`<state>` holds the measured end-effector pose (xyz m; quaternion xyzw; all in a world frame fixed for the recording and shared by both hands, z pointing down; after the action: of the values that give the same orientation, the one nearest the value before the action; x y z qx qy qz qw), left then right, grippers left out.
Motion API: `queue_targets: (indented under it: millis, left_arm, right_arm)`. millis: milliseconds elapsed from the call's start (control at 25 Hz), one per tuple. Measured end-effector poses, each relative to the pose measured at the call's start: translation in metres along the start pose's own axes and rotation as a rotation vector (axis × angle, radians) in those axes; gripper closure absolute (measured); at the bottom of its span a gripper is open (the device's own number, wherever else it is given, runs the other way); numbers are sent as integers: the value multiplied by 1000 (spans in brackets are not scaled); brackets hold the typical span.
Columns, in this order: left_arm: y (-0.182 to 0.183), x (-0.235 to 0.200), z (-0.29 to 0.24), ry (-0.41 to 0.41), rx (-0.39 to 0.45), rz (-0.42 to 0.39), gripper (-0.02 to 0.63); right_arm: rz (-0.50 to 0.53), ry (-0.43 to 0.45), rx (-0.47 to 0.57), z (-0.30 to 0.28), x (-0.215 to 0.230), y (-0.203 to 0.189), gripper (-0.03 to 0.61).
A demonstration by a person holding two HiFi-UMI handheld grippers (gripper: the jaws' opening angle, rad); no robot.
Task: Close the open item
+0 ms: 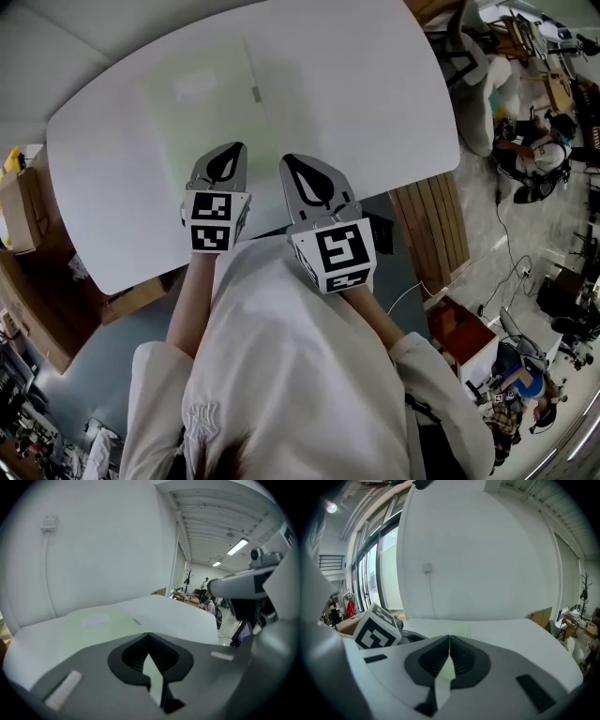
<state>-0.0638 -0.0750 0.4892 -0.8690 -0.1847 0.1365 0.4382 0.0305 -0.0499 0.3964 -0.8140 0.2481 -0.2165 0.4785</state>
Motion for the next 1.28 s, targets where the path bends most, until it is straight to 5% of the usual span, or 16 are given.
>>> queue_targets:
  millis: [640, 1280]
  left_arm:
    - [64, -40, 102, 243, 342, 90, 606]
    - [66, -57, 190, 441, 499, 118, 606]
  right_arm:
    - [69, 143, 2, -23, -32, 12, 569]
    - [127, 227, 42, -43, -65, 35, 569]
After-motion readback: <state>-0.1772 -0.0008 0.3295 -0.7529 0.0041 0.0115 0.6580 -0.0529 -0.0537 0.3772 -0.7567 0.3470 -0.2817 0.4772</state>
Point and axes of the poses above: the fingertips, and each gripper's own axes: z backward along the fingers, x to its right, y out of its top, the point moved 3 cm from there along z, backward along the fingers, and after that the axes turned 2 degrees about -z, right-handed, at the moved point
